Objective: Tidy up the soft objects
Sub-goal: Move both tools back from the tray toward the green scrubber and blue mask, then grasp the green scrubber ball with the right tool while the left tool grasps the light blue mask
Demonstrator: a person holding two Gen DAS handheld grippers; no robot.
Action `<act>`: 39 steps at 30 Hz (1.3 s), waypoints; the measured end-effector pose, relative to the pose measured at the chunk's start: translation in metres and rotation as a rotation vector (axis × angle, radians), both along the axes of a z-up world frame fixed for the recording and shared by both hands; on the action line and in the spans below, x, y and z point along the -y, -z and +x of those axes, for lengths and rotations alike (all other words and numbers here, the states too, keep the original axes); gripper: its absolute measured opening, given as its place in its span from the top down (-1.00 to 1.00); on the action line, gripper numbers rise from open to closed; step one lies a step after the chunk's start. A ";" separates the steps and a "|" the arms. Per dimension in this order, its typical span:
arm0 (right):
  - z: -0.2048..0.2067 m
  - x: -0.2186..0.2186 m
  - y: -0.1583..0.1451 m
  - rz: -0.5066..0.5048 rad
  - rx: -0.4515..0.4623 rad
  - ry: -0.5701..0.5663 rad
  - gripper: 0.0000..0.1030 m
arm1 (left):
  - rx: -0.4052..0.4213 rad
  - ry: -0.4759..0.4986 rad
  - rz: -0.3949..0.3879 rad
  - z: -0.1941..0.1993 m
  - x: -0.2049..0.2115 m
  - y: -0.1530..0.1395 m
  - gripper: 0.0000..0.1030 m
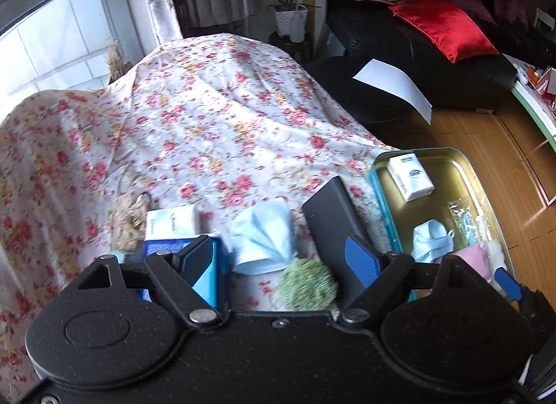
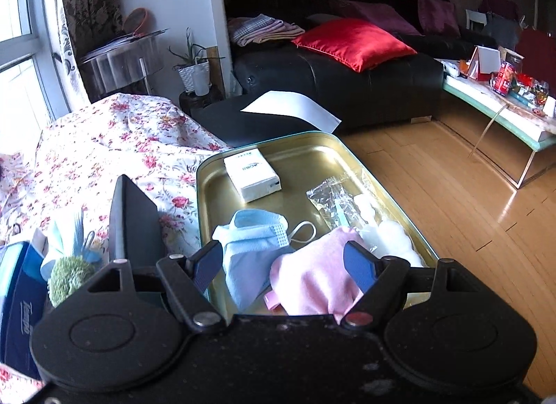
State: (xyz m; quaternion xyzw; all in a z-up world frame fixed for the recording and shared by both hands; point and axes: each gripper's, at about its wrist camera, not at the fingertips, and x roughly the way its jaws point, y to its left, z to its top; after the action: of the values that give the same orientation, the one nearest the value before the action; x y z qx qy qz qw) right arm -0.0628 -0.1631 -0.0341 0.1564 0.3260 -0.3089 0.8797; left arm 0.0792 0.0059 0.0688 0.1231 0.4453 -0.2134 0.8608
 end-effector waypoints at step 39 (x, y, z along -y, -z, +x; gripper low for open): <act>0.038 -0.145 -0.003 -0.200 -0.033 -0.591 -0.52 | -0.083 -0.143 -0.046 0.008 -0.102 0.065 -0.74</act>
State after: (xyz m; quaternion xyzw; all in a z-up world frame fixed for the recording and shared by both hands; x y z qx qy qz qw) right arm -0.0251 -0.0178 -0.0308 -0.0375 0.3396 -0.0728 0.9370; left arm 0.0877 0.1076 0.0041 0.0621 0.4834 -0.1666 0.8572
